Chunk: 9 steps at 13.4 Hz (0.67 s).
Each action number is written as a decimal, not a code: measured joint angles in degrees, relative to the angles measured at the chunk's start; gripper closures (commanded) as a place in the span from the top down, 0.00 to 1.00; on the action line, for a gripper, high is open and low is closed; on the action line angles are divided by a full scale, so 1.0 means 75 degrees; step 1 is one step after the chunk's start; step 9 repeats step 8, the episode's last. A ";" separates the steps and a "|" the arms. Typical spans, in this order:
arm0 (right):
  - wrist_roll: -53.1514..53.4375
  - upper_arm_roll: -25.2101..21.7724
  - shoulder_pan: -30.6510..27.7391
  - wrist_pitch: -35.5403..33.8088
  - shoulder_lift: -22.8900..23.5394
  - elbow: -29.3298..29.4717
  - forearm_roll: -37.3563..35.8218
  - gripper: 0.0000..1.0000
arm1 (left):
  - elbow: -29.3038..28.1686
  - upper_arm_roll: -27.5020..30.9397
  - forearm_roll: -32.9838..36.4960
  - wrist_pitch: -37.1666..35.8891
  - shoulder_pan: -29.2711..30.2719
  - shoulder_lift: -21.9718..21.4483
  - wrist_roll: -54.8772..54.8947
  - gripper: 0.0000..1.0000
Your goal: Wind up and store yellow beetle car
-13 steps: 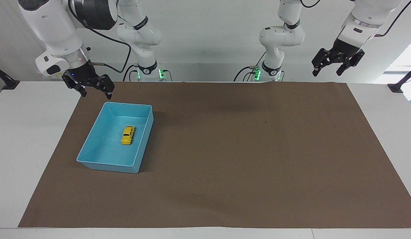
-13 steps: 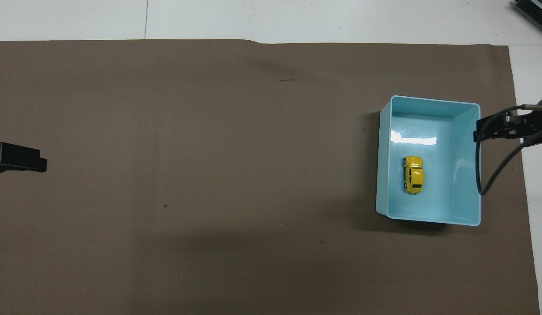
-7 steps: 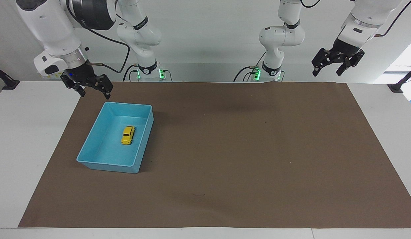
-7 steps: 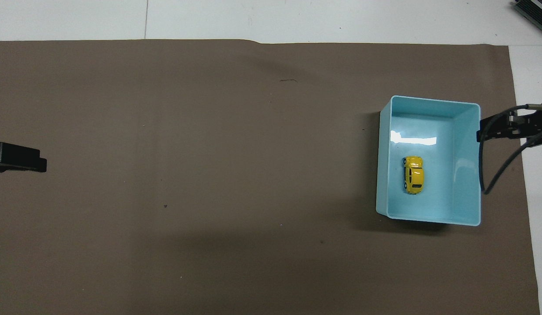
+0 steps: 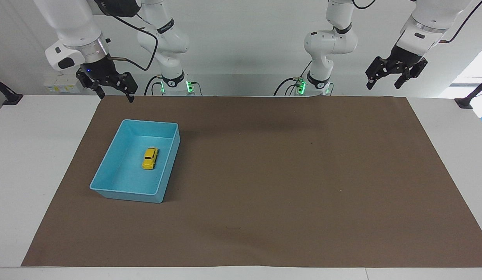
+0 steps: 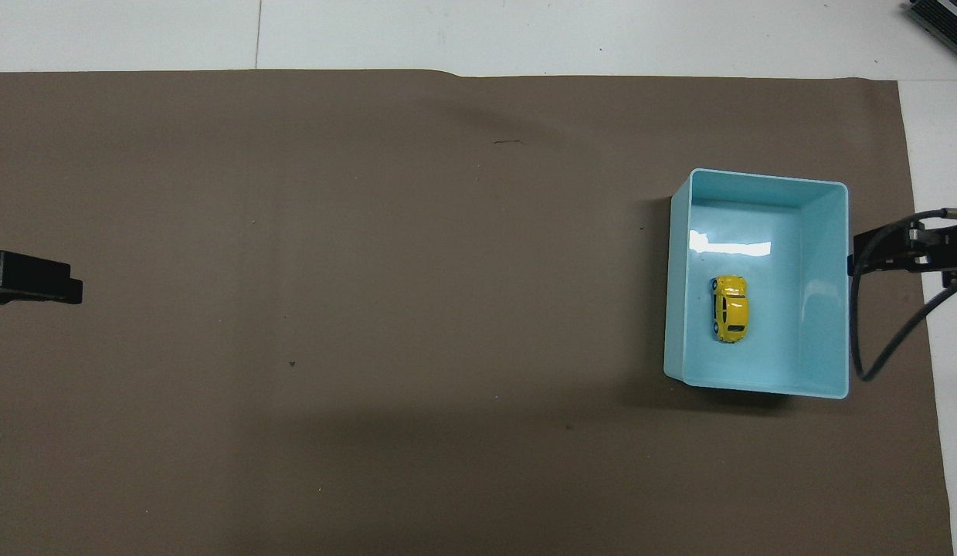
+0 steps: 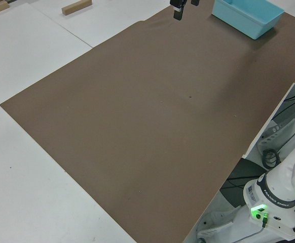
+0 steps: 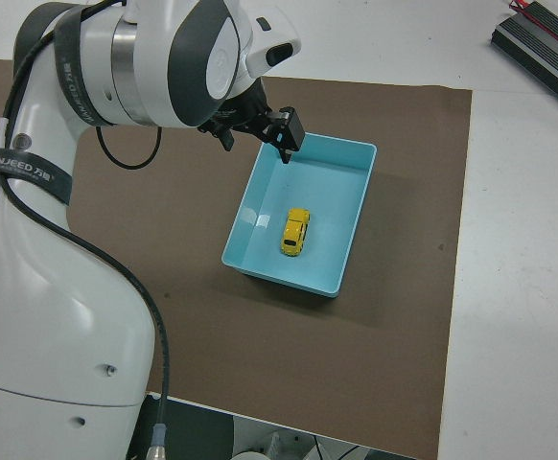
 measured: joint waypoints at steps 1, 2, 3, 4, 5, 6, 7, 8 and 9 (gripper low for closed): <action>0.0000 0.0001 0.0014 0.0003 -0.0117 -0.0092 0.0004 1.00 | 0.0000 0.0000 0.0000 0.0000 0.0000 0.0000 0.0000 1.00; 0.0000 0.0001 0.0015 0.0006 -0.0189 -0.0157 0.0005 1.00 | 0.0000 0.0000 0.0000 0.0000 0.0000 0.0000 0.0000 1.00; 0.0000 0.0001 0.0014 0.0019 -0.0215 -0.0192 0.0006 1.00 | 0.0000 0.0000 0.0000 0.0000 0.0000 0.0000 0.0000 1.00; 0.0000 0.0001 0.0013 0.0045 -0.0214 -0.0209 0.0007 1.00 | 0.0000 0.0000 0.0000 0.0000 0.0000 0.0000 0.0000 1.00; 0.0000 0.0001 0.0012 0.0074 -0.0213 -0.0226 0.0007 1.00 | 0.0000 0.0000 0.0000 0.0000 0.0000 0.0000 0.0000 1.00; 0.0000 0.0000 0.0011 0.0089 -0.0213 -0.0237 0.0007 1.00 | 0.0000 0.0000 0.0000 0.0000 0.0000 0.0000 0.0000 1.00; 0.0000 0.0000 0.0011 0.0094 -0.0213 -0.0244 0.0007 1.00 | 0.0000 0.0000 0.0000 0.0000 0.0000 0.0000 0.0000 1.00; 0.0000 0.0000 0.0011 0.0096 -0.0213 -0.0247 0.0008 1.00 | 0.0000 0.0000 0.0000 0.0000 0.0000 0.0000 0.0000 1.00; 0.0000 0.0000 0.0011 0.0096 -0.0213 -0.0247 0.0008 1.00 | 0.0000 0.0000 0.0000 0.0000 0.0000 0.0000 0.0000 1.00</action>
